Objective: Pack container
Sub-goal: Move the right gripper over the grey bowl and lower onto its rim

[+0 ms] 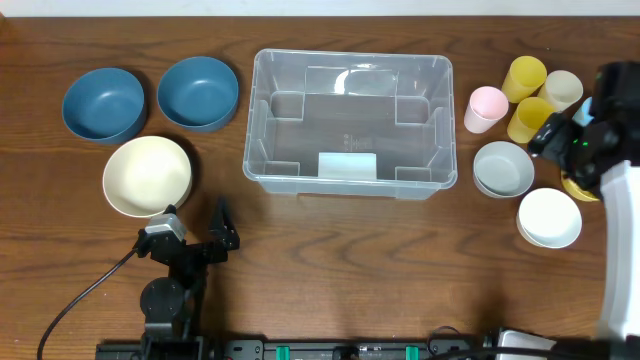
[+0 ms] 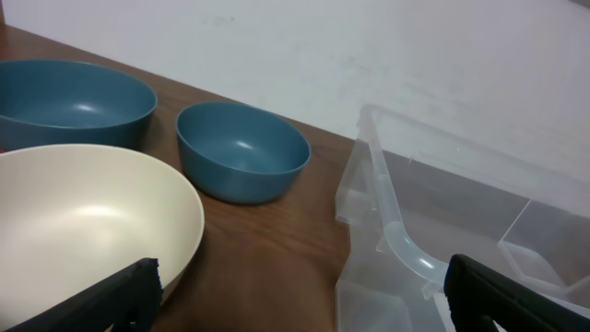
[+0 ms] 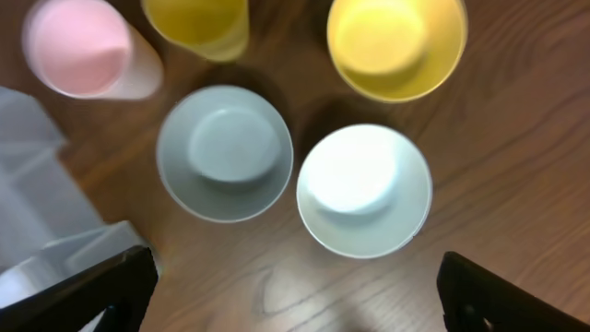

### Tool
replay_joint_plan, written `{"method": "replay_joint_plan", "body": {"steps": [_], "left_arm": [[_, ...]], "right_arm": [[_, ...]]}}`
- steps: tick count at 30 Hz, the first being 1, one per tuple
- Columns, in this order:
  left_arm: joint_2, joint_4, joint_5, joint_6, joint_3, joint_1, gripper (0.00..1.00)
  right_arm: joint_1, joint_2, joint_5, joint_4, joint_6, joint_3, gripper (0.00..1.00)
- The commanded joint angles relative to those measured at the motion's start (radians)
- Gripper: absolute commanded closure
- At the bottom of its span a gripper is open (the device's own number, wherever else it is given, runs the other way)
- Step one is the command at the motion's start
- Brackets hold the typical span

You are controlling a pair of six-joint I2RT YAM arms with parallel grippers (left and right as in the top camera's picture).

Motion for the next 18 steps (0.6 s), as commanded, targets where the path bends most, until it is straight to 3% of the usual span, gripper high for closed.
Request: {"method": "replay_joint_plan", "body": {"steps": [1,4,6,11,18], "left_arm": [[-0.006,-0.038,-0.030,0.017,-0.018,-0.002,0.02],[-0.006,-0.038,-0.030,0.017,-0.018,-0.002,0.02],[-0.006,-0.038,-0.030,0.017,-0.018,-0.002,0.02],[-0.006,-0.038,-0.030,0.017,-0.018,-0.002,0.02],[-0.006,-0.038,-0.030,0.017,-0.018,-0.002,0.02]], "right_arm": [[-0.006,0.019,-0.037,0.064,-0.011,-0.079,0.01],[-0.005,0.020,-0.168,0.198,-0.169,-0.137,0.01],[-0.005,0.020,-0.187,0.251,-0.198,-0.151,0.01],[-0.005,0.022,-0.174,0.323,-0.193,-0.179,0.01],[-0.005,0.022,-0.096,0.282,-0.047,-0.253,0.02]]}}
